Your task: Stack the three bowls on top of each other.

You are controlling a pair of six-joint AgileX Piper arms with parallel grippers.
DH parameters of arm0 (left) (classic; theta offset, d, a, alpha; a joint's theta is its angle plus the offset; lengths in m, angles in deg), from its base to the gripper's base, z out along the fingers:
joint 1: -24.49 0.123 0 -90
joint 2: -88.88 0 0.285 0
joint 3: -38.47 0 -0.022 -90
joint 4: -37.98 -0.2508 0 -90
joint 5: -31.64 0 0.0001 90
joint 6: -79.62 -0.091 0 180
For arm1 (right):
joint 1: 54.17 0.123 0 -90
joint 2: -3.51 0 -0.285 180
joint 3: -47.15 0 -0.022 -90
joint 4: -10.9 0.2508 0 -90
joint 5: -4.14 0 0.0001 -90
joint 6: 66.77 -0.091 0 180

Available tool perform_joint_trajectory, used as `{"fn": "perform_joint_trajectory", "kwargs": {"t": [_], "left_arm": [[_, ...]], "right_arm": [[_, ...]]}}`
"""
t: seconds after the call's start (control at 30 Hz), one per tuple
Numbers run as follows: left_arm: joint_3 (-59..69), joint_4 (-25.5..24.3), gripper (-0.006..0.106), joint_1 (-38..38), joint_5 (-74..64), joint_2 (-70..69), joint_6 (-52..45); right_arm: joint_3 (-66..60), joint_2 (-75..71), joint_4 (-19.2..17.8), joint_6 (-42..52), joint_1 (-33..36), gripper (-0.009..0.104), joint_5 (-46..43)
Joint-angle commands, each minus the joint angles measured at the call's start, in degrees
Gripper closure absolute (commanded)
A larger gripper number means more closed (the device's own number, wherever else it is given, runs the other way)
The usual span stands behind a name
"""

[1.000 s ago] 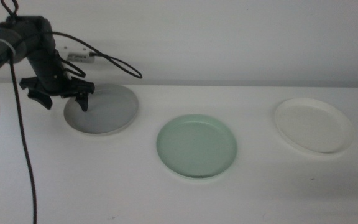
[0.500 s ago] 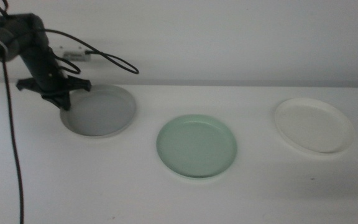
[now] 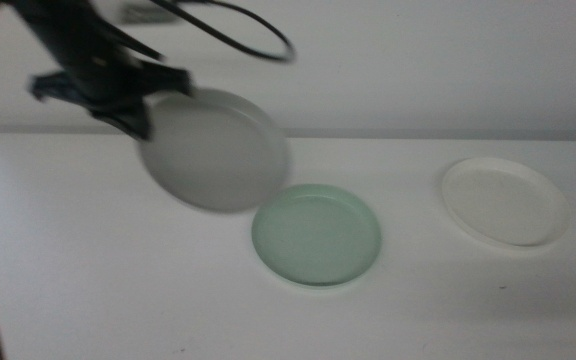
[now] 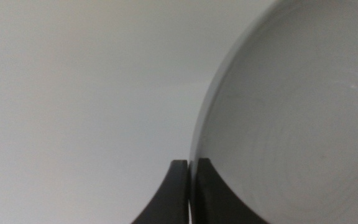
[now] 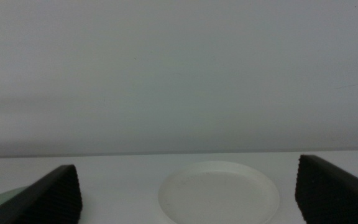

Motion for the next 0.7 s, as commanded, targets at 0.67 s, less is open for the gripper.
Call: {"fn": "perform_joint_trajectory", "kwargs": {"t": [0.67], "left_arm": [[0.8, 3.8, 0.101, -14.9, 9.2, 11.2, 5.3]], "right_arm": [[-2.4, -2.2, -0.6, 0.1, -0.1, 0.003, -0.2]]}}
